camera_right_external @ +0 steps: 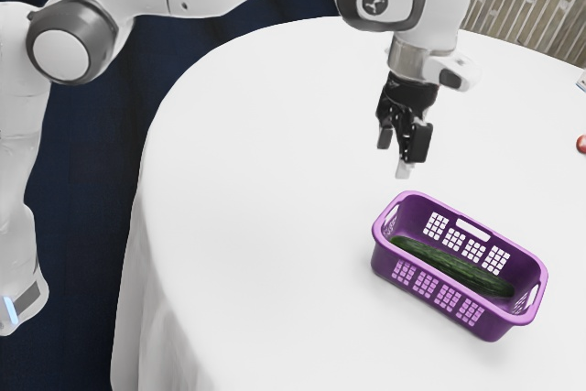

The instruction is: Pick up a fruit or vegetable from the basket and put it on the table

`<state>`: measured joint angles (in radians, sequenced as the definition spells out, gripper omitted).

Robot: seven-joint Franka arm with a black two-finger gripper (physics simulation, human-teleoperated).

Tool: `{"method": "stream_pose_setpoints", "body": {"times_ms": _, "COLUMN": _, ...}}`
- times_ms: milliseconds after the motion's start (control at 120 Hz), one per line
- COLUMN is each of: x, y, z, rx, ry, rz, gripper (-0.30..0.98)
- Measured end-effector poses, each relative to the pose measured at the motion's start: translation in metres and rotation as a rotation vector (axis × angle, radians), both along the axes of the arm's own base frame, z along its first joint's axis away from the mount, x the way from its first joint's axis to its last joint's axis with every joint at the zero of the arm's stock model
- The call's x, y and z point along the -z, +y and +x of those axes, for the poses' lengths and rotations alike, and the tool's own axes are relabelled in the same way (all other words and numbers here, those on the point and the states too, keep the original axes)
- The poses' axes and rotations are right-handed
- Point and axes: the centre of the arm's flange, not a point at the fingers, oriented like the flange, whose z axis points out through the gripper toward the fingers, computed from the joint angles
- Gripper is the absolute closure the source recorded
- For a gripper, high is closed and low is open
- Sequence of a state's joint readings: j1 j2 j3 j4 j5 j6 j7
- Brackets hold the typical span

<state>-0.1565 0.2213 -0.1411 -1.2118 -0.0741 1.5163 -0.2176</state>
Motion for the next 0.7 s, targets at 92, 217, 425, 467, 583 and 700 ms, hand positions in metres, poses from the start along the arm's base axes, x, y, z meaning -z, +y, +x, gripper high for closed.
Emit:
{"method": "stream_pose_setpoints", "body": {"times_ms": 92, "x": 0.017, "y": -0.029, "z": 0.012, "rx": 0.163, "ry": -0.026, "rz": -0.017, "gripper": 0.0}}
{"method": "stream_pose_setpoints", "body": {"times_ms": 217, "x": 0.033, "y": -0.048, "z": 0.024, "rx": 0.324, "ry": -0.064, "rz": -0.033, "gripper": 0.0}}
{"method": "stream_pose_setpoints", "body": {"times_ms": 425, "x": 0.059, "y": -0.043, "z": 0.046, "rx": 0.478, "ry": -0.095, "rz": -0.031, "gripper": 0.0}}
{"method": "stream_pose_setpoints", "body": {"times_ms": 467, "x": 0.069, "y": -0.028, "z": 0.056, "rx": 0.483, "ry": -0.091, "rz": -0.029, "gripper": 0.0}}
{"method": "stream_pose_setpoints", "body": {"times_ms": 583, "x": 0.083, "y": 0.006, "z": 0.076, "rx": 0.505, "ry": -0.108, "rz": -0.027, "gripper": 0.0}}
{"method": "stream_pose_setpoints", "body": {"times_ms": 700, "x": 0.091, "y": 0.0, "z": 0.093, "rx": 0.575, "ry": -0.157, "rz": -0.037, "gripper": 0.0}}
